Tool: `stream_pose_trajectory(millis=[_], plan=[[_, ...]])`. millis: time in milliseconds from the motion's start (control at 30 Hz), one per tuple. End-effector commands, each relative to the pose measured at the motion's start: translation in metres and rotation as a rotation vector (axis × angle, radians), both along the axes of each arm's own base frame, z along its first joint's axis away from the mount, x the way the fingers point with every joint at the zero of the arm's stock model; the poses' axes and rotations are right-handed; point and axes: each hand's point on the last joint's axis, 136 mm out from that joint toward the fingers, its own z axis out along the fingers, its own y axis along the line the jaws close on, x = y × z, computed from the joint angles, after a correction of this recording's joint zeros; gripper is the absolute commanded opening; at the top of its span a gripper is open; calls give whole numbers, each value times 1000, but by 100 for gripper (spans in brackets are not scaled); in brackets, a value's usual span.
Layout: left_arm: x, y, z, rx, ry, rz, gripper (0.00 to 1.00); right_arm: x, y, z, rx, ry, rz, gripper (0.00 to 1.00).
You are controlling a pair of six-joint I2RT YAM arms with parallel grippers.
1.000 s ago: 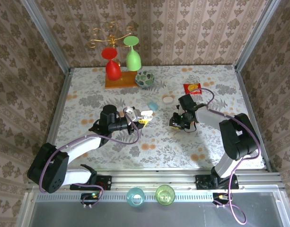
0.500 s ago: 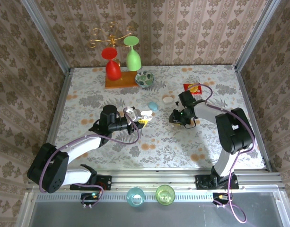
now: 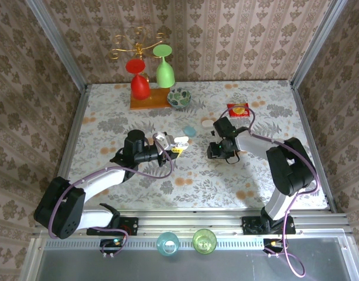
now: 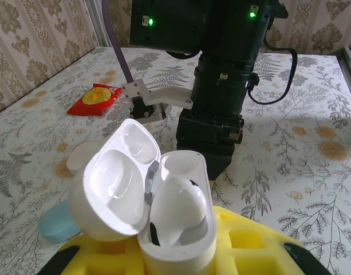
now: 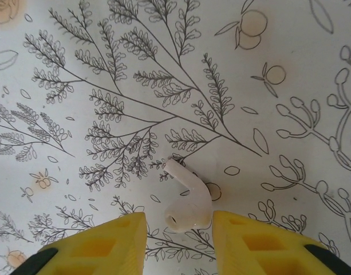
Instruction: Insert the wireless bluetooth earbuds into the charging case
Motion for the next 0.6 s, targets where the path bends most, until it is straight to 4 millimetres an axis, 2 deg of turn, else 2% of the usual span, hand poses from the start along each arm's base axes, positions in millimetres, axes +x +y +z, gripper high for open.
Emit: stream_pose_trajectory(millis=[0,100,300,467,567], plan=[[1,-4,14,-22,-49,-11,9,-4,-10,-15,-69,39,-14,32],[0,-3,14,-22,-49,-8,9,-1,-12,-18,-93,47,-9,25],[-1,0,12,-17,-49,3,9,7,-15,-12,-146,27,57,20],[0,2,13,-12,-51,13,9,-9,-9,1,-175,52,276,20],[5,8,11,-5,-33,41,9,-28,2,6,-174,77,452,21]])
